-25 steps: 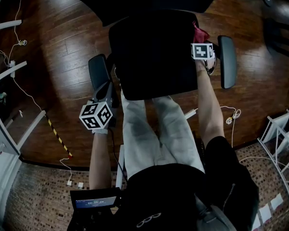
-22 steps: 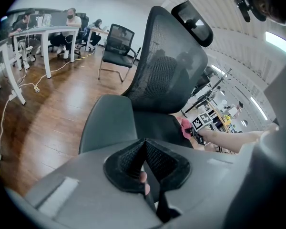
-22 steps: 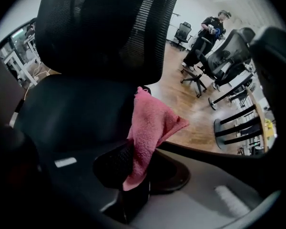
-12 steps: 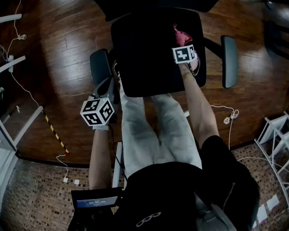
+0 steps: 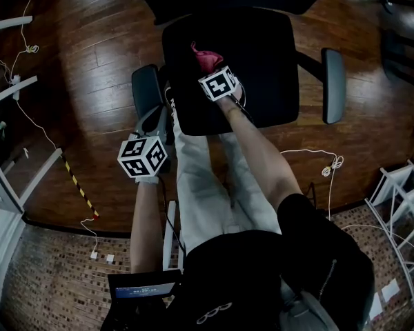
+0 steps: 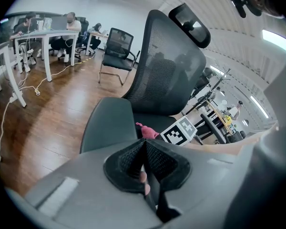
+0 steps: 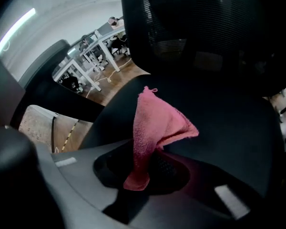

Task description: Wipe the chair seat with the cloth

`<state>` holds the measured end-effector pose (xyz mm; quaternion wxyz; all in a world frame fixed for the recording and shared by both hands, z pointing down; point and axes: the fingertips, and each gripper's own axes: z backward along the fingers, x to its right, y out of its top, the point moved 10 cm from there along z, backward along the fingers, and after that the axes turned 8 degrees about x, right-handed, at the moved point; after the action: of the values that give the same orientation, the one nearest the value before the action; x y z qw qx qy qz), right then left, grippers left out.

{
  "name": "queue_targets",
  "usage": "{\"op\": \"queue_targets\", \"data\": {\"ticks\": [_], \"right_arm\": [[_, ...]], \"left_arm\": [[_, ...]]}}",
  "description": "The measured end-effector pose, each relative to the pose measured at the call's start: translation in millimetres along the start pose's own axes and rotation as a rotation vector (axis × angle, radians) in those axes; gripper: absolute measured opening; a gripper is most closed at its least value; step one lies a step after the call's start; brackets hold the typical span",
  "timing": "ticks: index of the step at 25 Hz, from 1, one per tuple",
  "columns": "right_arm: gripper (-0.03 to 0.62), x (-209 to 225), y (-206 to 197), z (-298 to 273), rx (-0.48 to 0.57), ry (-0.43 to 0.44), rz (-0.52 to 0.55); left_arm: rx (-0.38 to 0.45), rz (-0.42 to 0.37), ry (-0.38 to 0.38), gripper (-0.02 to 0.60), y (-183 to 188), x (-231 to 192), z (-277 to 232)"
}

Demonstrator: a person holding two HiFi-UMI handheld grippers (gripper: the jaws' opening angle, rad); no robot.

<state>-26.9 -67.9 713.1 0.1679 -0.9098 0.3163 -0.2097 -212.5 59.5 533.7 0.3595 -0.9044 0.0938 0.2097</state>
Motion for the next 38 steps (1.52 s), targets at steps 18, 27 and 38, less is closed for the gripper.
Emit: {"op": "queue_targets", "data": {"ticks": [18,27,38], "right_arm": [[0.069,-21,-25,-10,0.112,0.421,-0.302],[0.069,92,-71,48,0.125,0.188,-0.311],[0.069,182,-105,121,0.112,-0.075,-0.282]], "left_arm": [[0.008,-0.006,0.011,-0.006,2,-2,1],[0.011,-0.015,0.016,-0.006,6,-4,3],[-0.008,-0.023,0.036,-0.006,7,-4,-1]]}}
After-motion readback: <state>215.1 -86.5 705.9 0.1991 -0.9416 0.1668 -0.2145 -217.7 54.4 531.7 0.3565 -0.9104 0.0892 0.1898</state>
